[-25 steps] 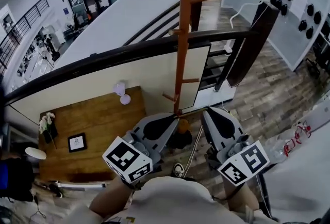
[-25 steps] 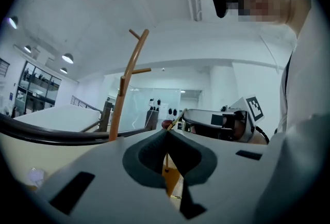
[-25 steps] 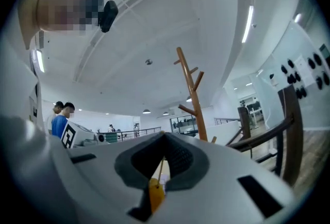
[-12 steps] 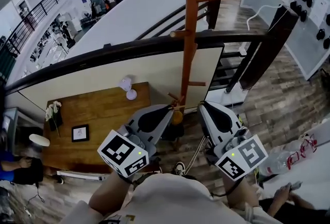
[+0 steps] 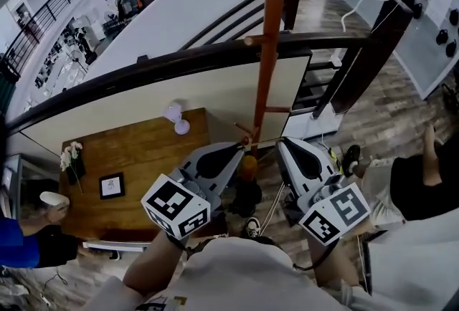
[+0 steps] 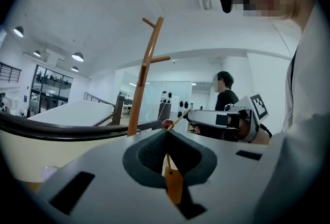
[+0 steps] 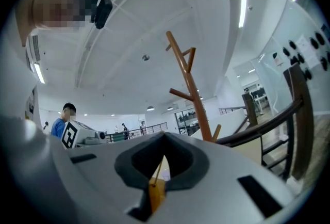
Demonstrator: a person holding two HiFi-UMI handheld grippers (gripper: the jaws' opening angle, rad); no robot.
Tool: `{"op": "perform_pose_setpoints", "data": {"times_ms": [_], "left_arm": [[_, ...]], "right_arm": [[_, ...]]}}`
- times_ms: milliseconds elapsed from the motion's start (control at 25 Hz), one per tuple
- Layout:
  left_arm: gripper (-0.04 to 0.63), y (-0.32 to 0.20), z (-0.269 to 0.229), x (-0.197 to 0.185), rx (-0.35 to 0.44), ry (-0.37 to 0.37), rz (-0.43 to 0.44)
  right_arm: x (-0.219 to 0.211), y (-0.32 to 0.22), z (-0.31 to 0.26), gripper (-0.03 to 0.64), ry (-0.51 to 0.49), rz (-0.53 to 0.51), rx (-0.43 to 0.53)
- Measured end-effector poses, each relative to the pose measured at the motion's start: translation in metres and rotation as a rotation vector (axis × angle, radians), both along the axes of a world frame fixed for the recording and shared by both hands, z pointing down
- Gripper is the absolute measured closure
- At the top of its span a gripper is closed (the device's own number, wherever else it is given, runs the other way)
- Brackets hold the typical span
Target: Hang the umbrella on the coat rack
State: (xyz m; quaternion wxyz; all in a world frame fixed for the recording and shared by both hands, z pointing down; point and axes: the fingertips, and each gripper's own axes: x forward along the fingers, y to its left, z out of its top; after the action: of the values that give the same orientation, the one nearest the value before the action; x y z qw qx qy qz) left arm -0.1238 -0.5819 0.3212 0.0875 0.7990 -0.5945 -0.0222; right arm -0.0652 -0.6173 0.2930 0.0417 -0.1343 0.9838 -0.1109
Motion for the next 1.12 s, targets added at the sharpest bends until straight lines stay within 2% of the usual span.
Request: {"op": "perform_pose_setpoints", "data": {"times_ms": [400,760,1120], "left_arm": [[0.592,-0.027,0.058,-0.02,-0.067,0.045,0.043],[0.592,-0.062,0.134,-0.051,-0.183,0.078,0.042],[0.592,-0.086,0.23,-0.073,-0.319,0.155,0.045]], "right_arm": [[-0.02,-0.023,0.054,0.614,0.074,0.068,-0.065],[-0.051,-0.06,0.132,0.614,0.172,0.101,-0.132],[-0.075,-0.088,0.227,0.614,0.26,0.125,-0.228]]}}
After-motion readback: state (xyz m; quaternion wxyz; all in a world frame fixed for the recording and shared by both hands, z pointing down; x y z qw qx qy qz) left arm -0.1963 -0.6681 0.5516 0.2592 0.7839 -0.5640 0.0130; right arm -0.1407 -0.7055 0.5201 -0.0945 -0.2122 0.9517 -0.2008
